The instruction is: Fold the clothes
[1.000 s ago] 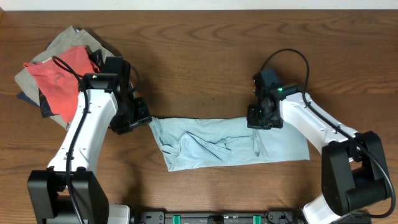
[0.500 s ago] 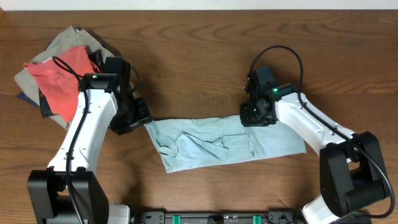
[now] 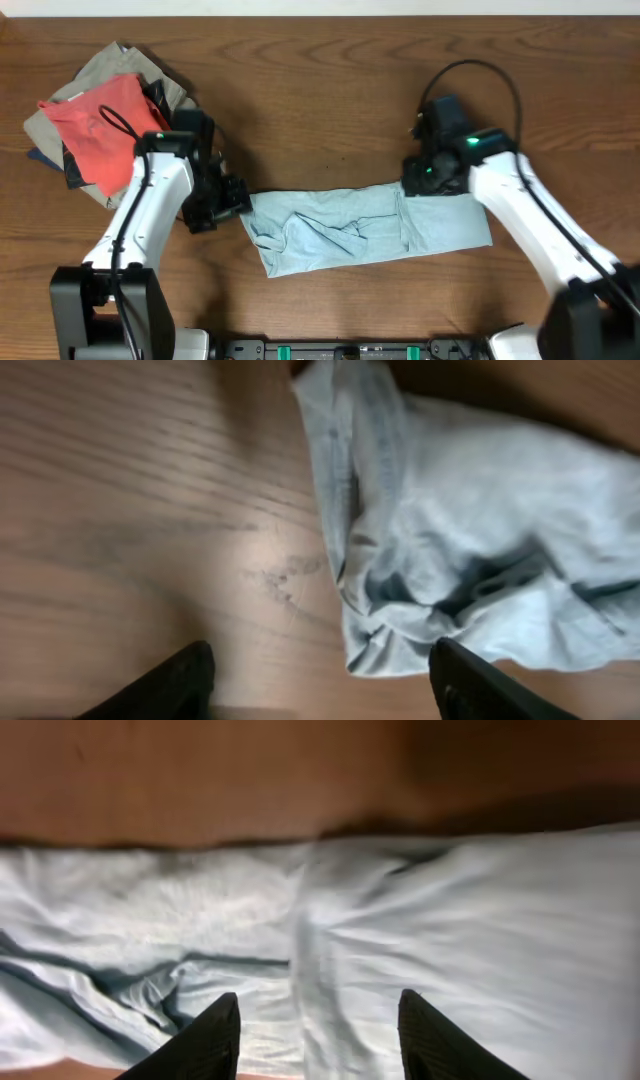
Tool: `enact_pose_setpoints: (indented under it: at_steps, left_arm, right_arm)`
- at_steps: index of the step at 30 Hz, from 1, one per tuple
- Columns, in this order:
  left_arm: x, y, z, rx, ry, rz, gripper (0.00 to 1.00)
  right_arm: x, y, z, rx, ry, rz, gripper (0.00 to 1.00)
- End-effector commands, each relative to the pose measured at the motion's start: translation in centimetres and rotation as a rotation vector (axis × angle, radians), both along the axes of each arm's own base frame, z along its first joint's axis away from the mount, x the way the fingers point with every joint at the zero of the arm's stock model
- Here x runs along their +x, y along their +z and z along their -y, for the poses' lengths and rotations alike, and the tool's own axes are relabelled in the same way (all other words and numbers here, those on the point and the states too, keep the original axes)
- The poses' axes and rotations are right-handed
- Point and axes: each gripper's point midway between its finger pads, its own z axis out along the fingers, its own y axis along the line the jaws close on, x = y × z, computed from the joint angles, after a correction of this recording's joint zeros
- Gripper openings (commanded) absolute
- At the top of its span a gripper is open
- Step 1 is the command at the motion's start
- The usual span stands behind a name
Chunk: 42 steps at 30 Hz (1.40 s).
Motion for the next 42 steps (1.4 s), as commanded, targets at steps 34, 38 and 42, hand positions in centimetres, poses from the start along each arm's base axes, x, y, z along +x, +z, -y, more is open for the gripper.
enact_pose_setpoints:
  at_steps: [34,38,42]
  left_arm:
    - [1.3,1.1,-4.7,0.259,0.038,0.058,0.06]
    - [2.4,4.0,-3.6,0.231,0.018,0.094,0.06]
    - [2.6,5.3,0.8,0.151,-0.063,0.125,0.06]
  right_arm:
    - [-1.0,0.4,10.3,-0.239,-0.223,-0.063,0.49]
    - [-1.0,0.4,11.3,-0.239,-0.255,-0.069,0.49]
    - [-1.0,0.4,11.5,-0.24,-0.256,-0.072,0.5]
